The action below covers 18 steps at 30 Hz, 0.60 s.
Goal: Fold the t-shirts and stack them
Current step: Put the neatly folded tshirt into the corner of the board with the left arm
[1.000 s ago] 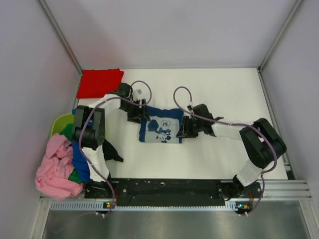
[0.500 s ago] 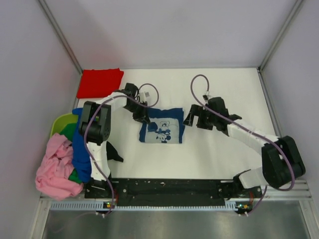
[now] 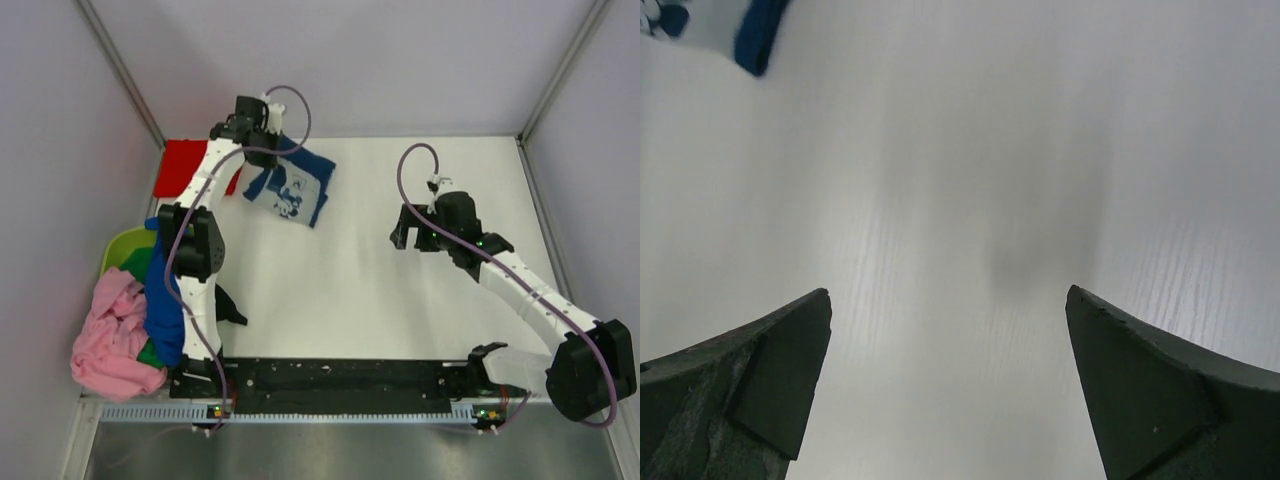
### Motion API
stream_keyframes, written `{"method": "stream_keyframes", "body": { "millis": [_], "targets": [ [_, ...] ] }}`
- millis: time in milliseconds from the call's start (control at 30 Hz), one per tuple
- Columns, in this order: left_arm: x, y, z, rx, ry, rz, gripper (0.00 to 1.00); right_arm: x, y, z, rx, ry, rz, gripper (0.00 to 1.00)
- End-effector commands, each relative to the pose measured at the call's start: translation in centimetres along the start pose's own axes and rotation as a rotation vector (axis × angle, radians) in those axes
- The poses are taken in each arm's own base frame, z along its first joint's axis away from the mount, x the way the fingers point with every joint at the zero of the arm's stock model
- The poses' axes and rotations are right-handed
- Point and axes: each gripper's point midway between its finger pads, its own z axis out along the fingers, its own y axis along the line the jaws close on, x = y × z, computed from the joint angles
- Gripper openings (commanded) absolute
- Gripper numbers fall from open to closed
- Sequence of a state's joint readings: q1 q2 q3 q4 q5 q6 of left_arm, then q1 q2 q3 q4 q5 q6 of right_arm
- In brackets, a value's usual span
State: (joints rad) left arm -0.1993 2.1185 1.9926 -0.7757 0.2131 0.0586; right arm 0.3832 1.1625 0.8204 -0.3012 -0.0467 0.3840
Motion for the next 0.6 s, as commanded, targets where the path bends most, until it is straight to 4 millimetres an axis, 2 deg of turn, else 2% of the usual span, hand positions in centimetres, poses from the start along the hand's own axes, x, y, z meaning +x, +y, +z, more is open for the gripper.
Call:
{"method": "stream_keyframes", "body": {
  "millis": [0,167,267,433,567],
  "targets": [
    [-5.2,9.0,-1.2,-0.383,-0.055,0.162,0.00,-2.5,-0.2,-1.1,0.027,-0.060,-0.057,0.99],
    [-9.2,15.6,-3.8,-0.657,-0.141,0.252,0.00,-2.6,-0.8,-1.2,0.061,-0.064,-0.073,0.99],
    [-11.1,18.0,-6.3,-0.768,-0.185,0.302,0.00,-2.5,-1.1,-1.3,0.073,-0.058,-0.081,0.99],
    [-12.5,19.9,-9.7,-0.866,-0.222,0.344,0.00,-2.5,-1.1,-1.3,0.076,-0.055,-0.079,0.99],
    [-13.2,19.5,-11.7,-0.848,-0.255,0.368,0.00,-2.3,-1.3,-1.4,0.084,-0.052,-0.084,0.99]
  ]
}}
